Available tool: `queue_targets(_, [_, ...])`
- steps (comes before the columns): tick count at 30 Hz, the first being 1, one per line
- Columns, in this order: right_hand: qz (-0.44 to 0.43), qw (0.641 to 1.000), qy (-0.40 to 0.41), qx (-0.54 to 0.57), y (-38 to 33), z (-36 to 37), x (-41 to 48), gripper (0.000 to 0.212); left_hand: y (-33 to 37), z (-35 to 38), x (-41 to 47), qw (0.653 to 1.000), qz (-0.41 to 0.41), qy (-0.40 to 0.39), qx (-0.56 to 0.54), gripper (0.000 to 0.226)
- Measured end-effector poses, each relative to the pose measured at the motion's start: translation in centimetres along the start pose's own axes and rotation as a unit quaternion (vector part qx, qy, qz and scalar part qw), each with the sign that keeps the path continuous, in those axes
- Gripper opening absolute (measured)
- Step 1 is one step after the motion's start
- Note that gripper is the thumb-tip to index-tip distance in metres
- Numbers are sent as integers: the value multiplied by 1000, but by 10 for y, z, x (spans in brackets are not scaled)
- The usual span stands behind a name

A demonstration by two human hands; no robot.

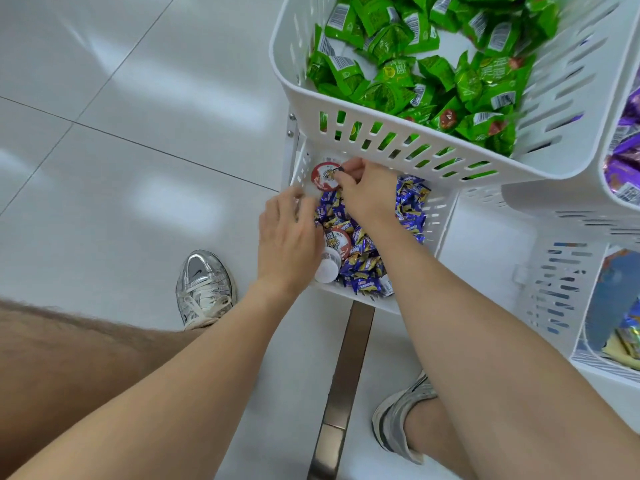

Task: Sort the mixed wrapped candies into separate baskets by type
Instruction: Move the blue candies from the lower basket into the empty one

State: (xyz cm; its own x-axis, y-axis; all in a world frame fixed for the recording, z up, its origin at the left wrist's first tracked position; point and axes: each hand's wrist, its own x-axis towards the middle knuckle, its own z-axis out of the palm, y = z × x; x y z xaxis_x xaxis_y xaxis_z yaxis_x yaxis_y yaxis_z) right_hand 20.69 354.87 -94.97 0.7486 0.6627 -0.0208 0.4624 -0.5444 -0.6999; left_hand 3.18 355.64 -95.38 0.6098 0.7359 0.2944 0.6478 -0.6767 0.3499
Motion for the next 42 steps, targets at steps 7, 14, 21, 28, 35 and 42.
queue_targets(7, [12,998,5,-60,-7,37,23,19,-6,8,-12,985,45,-133,-104,26])
queue_targets(14, [14,986,29,-164,-11,33,15,21,-12,-5,-8,980,66,-154,-105,44])
queue_targets(21, [-76,952,33,-295,-4,6,-7,26,8,-13,-18,976,32,-215,-24,57])
queue_targets(28, [-38,956,108,-269,13,-39,-74,44,17,-15,-24,976,11,-196,-92,40])
queue_targets(35, [-44,981,-15,-187,43,-65,-97,51,7,-23,-26,987,-12,-68,-145,31])
queue_targets(42, [-39,996,77,-19,37,-67,-89,6,1,-24,-17,996,-9,-56,-72,36])
